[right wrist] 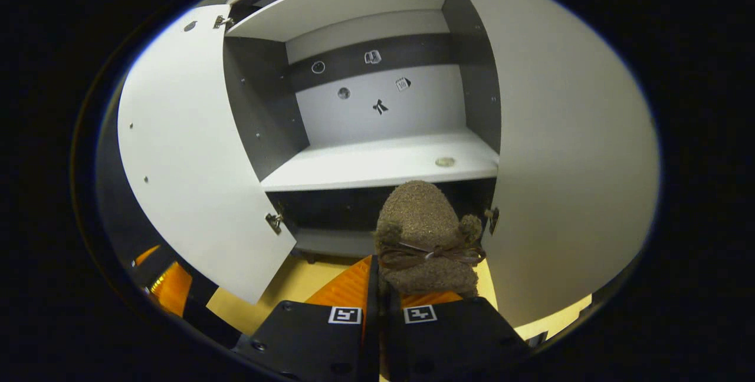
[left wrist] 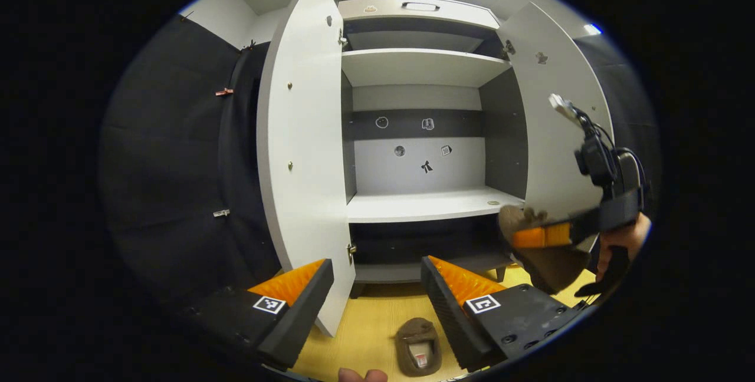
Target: Grab one shoe with the right hand and put it into the shoe cabinet, grab the other shoe with the left hand and put it into the shoe cabinet; then close the right door with the right hand and the left door with the left hand.
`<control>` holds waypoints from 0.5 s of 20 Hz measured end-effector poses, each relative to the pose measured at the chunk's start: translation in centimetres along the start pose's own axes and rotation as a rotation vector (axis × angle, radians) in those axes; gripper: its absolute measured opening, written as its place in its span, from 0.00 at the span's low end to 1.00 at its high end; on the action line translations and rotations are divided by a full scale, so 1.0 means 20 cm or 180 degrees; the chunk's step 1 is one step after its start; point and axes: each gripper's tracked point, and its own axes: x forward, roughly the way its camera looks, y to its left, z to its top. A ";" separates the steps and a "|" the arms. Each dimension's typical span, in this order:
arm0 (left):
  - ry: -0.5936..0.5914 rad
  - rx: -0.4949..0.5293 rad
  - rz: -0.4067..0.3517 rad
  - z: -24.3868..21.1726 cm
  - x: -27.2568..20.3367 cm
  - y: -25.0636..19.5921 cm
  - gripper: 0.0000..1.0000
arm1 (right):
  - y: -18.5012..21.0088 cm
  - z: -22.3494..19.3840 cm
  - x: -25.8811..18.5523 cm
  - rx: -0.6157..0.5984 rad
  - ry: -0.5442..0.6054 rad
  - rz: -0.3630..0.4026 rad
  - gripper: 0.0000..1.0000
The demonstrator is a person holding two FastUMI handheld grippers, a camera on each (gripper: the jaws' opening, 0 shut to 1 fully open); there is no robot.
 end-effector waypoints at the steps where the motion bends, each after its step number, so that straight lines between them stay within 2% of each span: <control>1: -0.0009 -0.0012 -0.0015 0.01 0.00 -0.01 0.95 | 0.00 0.09 0.04 -0.0058 -0.0061 -0.0017 0.11; 6: -0.0048 -0.0007 -0.0066 0.04 0.00 -0.06 0.95 | -0.02 0.47 0.28 -0.0091 -0.0209 -0.0078 0.11; 10: -0.0014 -0.0091 -0.0082 0.03 0.02 -0.08 0.95 | -0.07 0.61 0.55 -0.0140 -0.0240 -0.0186 0.11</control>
